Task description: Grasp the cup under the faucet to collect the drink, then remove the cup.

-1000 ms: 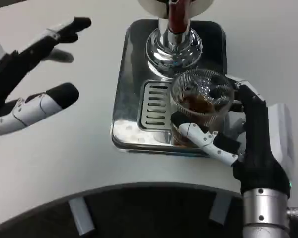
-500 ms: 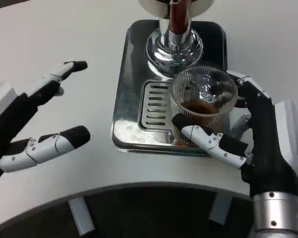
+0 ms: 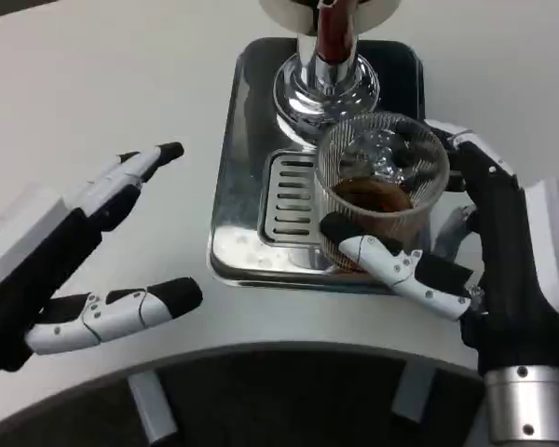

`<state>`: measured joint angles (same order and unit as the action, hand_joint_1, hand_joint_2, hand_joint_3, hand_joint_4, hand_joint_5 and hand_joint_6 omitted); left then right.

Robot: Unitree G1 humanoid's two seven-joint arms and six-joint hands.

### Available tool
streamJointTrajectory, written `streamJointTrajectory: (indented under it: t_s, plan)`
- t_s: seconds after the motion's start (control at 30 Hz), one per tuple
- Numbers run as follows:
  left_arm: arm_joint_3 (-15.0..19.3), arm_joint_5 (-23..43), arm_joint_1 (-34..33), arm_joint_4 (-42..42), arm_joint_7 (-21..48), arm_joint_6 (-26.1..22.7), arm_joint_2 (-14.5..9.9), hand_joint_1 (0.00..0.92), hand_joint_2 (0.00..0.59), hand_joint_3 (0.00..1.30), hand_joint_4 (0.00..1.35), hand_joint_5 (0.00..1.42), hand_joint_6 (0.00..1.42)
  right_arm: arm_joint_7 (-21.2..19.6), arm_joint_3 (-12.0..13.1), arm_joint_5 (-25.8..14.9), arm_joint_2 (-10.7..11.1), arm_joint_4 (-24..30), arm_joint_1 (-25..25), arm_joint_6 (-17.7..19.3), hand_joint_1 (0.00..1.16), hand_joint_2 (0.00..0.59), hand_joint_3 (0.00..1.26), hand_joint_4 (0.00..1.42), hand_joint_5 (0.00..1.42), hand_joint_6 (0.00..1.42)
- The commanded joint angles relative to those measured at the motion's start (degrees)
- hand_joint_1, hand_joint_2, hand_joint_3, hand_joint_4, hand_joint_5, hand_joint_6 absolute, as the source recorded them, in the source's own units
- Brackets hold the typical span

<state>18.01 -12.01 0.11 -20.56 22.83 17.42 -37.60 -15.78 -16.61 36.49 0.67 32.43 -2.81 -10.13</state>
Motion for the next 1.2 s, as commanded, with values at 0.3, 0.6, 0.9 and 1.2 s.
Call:
streamJointTrajectory:
  t_s: [0.3,0.6,0.9,1.2]
  plan:
    - [-1.2,-5.9,4.0,-7.8,0.0,-4.3,0.2,0.0,0.109,0.0,0.0,0.0,0.07,2.4,-3.0,0.8,-0.3,3.8,2.0,4.6,0.81,0.238,0.81,0.92,1.1,1.22]
    - [-0.5,-9.5,6.8,-14.2,1.9,-8.4,-0.4,0.0,0.101,0.0,0.0,0.0,0.02,4.2,-3.1,0.1,0.2,4.9,3.4,6.0,0.81,0.233,0.82,0.93,1.11,1.24]
    - [1.5,-8.9,10.9,-20.7,2.7,-10.7,0.4,0.0,0.101,0.0,0.0,0.0,0.01,6.4,-3.2,-1.1,0.8,8.0,7.3,7.8,0.81,0.234,0.82,0.93,1.11,1.24]
    - [3.7,-8.2,14.5,-24.5,4.0,-9.3,0.1,0.0,0.095,0.0,0.0,0.0,0.0,9.0,-2.5,-3.3,2.3,12.3,11.4,9.2,0.81,0.233,0.82,0.94,1.11,1.26]
